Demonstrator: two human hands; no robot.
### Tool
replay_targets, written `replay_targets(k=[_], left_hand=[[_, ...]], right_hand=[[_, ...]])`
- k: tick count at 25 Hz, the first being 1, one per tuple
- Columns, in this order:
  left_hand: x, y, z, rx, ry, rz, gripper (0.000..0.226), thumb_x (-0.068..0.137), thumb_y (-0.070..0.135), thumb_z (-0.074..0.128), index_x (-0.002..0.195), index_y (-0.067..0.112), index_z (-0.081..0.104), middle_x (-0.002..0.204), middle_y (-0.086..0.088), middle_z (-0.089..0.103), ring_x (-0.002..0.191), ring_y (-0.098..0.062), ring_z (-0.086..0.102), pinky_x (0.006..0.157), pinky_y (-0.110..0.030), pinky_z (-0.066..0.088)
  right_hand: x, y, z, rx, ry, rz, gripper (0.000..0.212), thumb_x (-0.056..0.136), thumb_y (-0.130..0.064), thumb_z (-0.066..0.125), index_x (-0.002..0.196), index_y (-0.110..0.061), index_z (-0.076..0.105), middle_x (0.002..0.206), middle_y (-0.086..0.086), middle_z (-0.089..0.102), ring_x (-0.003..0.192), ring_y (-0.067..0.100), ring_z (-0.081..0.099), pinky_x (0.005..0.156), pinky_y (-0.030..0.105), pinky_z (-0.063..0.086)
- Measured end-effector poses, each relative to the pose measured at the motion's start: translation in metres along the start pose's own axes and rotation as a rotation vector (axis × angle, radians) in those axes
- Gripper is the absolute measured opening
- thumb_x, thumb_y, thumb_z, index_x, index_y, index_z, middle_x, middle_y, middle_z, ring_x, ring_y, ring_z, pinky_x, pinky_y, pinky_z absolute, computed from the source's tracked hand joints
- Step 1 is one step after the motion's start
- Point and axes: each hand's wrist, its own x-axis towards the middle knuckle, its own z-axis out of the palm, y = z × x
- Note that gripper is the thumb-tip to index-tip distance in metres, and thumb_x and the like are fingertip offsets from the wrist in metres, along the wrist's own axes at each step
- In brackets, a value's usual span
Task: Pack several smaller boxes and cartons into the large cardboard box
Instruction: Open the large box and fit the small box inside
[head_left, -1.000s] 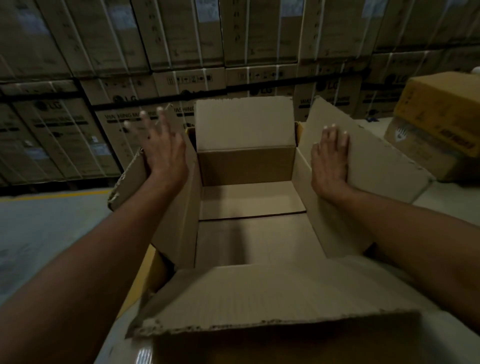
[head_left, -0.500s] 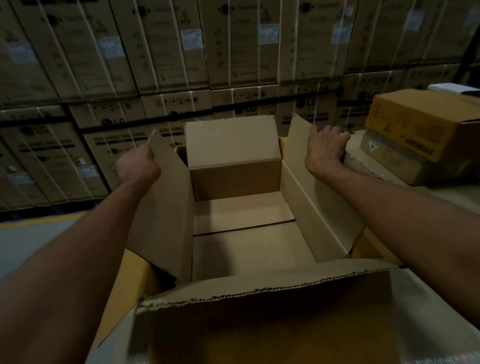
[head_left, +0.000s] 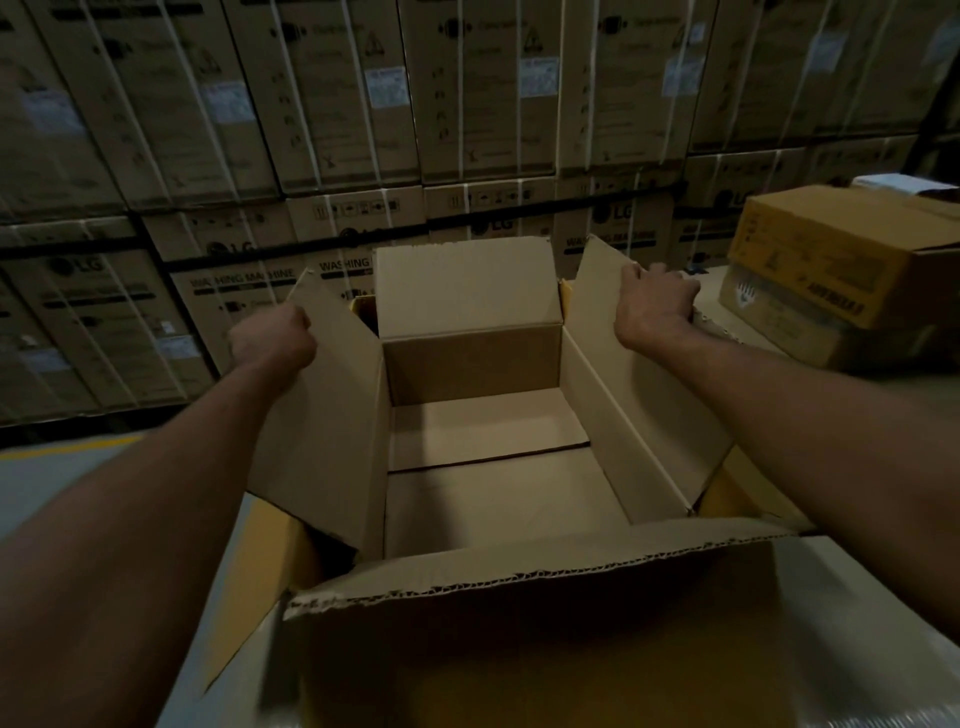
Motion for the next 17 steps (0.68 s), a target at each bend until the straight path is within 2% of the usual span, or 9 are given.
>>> replay_targets(k=[2, 4, 6, 8, 10, 13, 15, 17], left_hand=[[-0.002, 0.011, -0.002, 0.121, -0.009, 0.065, 0.037, 0.096, 0.019, 0.06, 0.133, 0.016, 0.061, 0.142, -0.02, 0.047, 0.126, -0.036, 0.05, 0.1, -0.053, 0.046], [-0.003, 0.028, -0.008, 0.222, 0.041, 0.18, 0.041, 0.093, 0.021, 0.065, 0.133, 0.021, 0.061, 0.157, -0.018, 0.033, 0.145, -0.037, 0.031, 0.116, -0.059, 0.028], [-0.004, 0.046, -0.015, 0.264, 0.046, 0.291, 0.04, 0.093, 0.027, 0.065, 0.132, 0.025, 0.063, 0.157, -0.014, 0.037, 0.148, -0.034, 0.026, 0.118, -0.056, 0.024], [-0.011, 0.063, -0.022, 0.195, -0.025, 0.346, 0.037, 0.095, 0.037, 0.065, 0.131, 0.027, 0.063, 0.148, -0.01, 0.048, 0.143, -0.032, 0.035, 0.117, -0.055, 0.027], [-0.022, 0.078, -0.03, 0.116, -0.065, 0.384, 0.038, 0.096, 0.043, 0.064, 0.13, 0.027, 0.063, 0.139, -0.006, 0.057, 0.134, -0.029, 0.046, 0.114, -0.054, 0.031], [-0.046, 0.095, -0.042, 0.032, -0.102, 0.444, 0.04, 0.097, 0.045, 0.063, 0.13, 0.024, 0.063, 0.133, -0.004, 0.061, 0.127, -0.025, 0.054, 0.107, -0.048, 0.039], [-0.064, 0.102, -0.049, -0.072, -0.188, 0.483, 0.041, 0.096, 0.046, 0.064, 0.129, 0.022, 0.064, 0.134, -0.004, 0.062, 0.124, -0.024, 0.056, 0.097, -0.042, 0.045], [-0.083, 0.108, -0.056, -0.172, -0.264, 0.524, 0.041, 0.096, 0.043, 0.065, 0.128, 0.019, 0.065, 0.136, -0.005, 0.062, 0.123, -0.023, 0.058, 0.096, -0.041, 0.05]], right_hand=[[-0.003, 0.006, 0.004, -0.077, 0.036, -0.016, 0.076, 0.088, -0.038, 0.067, 0.153, -0.016, 0.036, 0.141, 0.018, 0.048, 0.125, 0.034, 0.05, 0.101, 0.049, 0.041], [-0.01, 0.008, 0.003, -0.179, 0.14, -0.112, 0.079, 0.083, -0.041, 0.069, 0.152, -0.016, 0.04, 0.15, 0.018, 0.04, 0.137, 0.035, 0.039, 0.113, 0.057, 0.031], [-0.02, 0.006, 0.0, -0.258, 0.285, -0.309, 0.068, 0.081, -0.038, 0.067, 0.143, -0.015, 0.05, 0.153, 0.017, 0.039, 0.142, 0.034, 0.033, 0.115, 0.057, 0.026], [-0.031, 0.001, -0.002, -0.278, 0.362, -0.529, 0.048, 0.082, -0.035, 0.067, 0.126, -0.018, 0.063, 0.147, 0.015, 0.045, 0.136, 0.032, 0.038, 0.112, 0.051, 0.032], [-0.043, -0.005, -0.007, -0.172, 0.275, -0.618, 0.038, 0.085, -0.034, 0.066, 0.12, -0.02, 0.067, 0.141, 0.012, 0.051, 0.128, 0.028, 0.045, 0.105, 0.045, 0.041], [-0.064, -0.012, -0.025, 0.061, -0.022, -0.63, 0.03, 0.091, -0.035, 0.064, 0.118, -0.021, 0.065, 0.122, 0.004, 0.059, 0.109, 0.022, 0.056, 0.088, 0.039, 0.052], [-0.077, -0.011, -0.037, 0.133, -0.166, -0.656, 0.031, 0.094, -0.042, 0.064, 0.119, -0.023, 0.065, 0.116, -0.001, 0.066, 0.102, 0.019, 0.062, 0.085, 0.04, 0.057], [-0.092, -0.005, -0.048, 0.186, -0.213, -0.675, 0.034, 0.096, -0.047, 0.063, 0.121, -0.023, 0.066, 0.114, -0.002, 0.069, 0.102, 0.018, 0.065, 0.086, 0.041, 0.058]])
